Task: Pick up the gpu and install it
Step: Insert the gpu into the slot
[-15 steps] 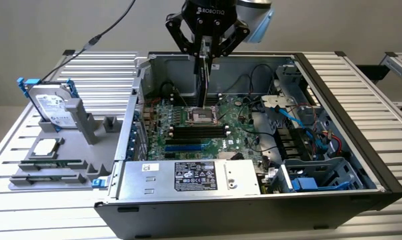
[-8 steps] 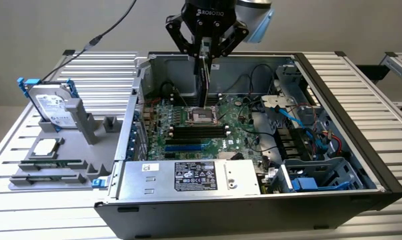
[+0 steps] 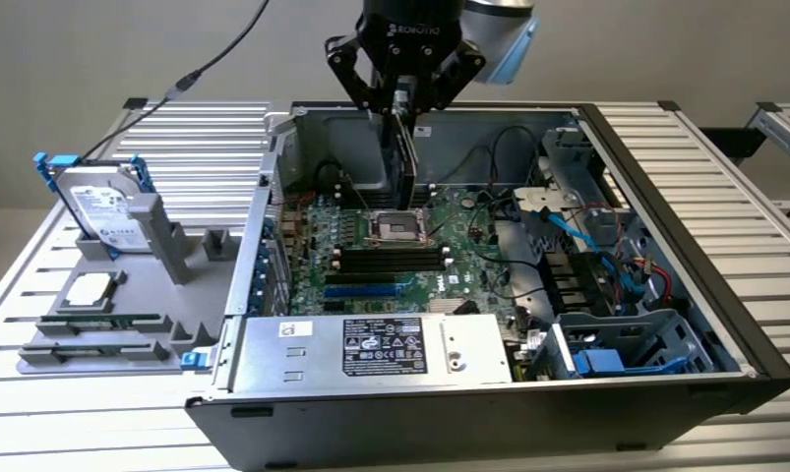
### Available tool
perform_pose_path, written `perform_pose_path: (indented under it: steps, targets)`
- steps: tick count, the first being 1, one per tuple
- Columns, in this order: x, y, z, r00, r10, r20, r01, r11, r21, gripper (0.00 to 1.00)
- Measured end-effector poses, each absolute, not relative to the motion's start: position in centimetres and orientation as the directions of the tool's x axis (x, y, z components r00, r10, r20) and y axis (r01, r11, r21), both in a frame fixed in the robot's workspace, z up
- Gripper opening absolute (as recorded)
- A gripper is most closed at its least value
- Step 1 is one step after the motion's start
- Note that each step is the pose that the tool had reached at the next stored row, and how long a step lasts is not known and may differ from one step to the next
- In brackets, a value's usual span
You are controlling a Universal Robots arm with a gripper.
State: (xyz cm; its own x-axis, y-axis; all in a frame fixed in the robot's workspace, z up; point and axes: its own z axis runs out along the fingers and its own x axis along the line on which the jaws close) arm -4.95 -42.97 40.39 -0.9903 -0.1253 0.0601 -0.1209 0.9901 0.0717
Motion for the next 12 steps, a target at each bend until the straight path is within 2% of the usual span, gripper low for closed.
perform_pose_path:
  steps: [12]
  targets:
    - [-4.96,-42.97,39.43,-0.945,-0.324,0.049,-0.320,0.944,0.082,0.27]
